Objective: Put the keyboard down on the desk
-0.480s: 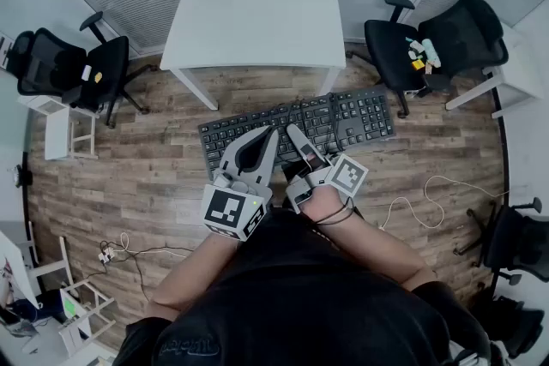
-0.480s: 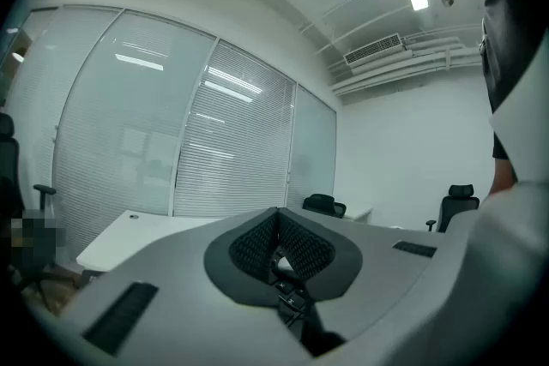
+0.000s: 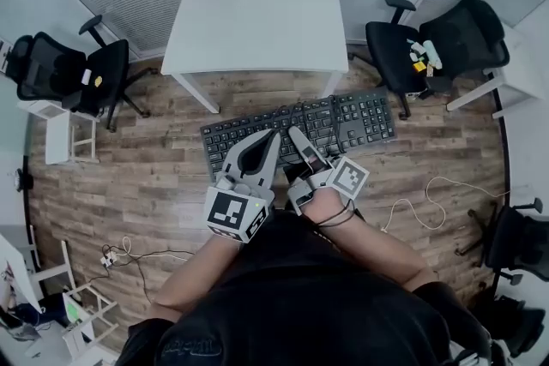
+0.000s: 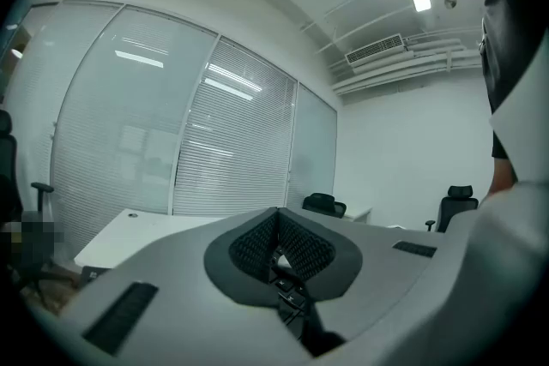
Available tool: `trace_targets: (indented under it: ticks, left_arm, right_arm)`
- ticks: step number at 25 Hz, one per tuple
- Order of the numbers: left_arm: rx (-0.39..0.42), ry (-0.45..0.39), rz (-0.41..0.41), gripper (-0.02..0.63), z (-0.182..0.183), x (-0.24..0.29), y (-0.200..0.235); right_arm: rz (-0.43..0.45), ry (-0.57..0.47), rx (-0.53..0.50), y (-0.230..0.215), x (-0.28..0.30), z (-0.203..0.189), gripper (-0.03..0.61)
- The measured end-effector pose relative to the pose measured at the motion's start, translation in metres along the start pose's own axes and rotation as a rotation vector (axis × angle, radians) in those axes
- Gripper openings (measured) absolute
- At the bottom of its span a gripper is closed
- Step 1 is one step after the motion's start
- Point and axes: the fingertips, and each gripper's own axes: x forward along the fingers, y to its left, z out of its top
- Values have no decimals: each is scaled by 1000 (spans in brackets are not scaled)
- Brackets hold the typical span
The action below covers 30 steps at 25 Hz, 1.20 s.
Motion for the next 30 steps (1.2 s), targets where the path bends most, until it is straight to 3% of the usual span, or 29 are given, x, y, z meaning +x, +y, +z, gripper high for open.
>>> trace_targets:
  ticks: [10,22,30]
  left_arm:
    - [-8,-12,-10,17,5,9,39]
    - [4,-34,-35,15,41,11,154]
    - [19,-28,-48,17,42,-3,212]
  right_arm:
    - [-11,3,-30,-4,41,0,95]
    - [-24,-38,-18,-3,154,-19,95]
    - [-42,-45,-4,-12,205,-50,95]
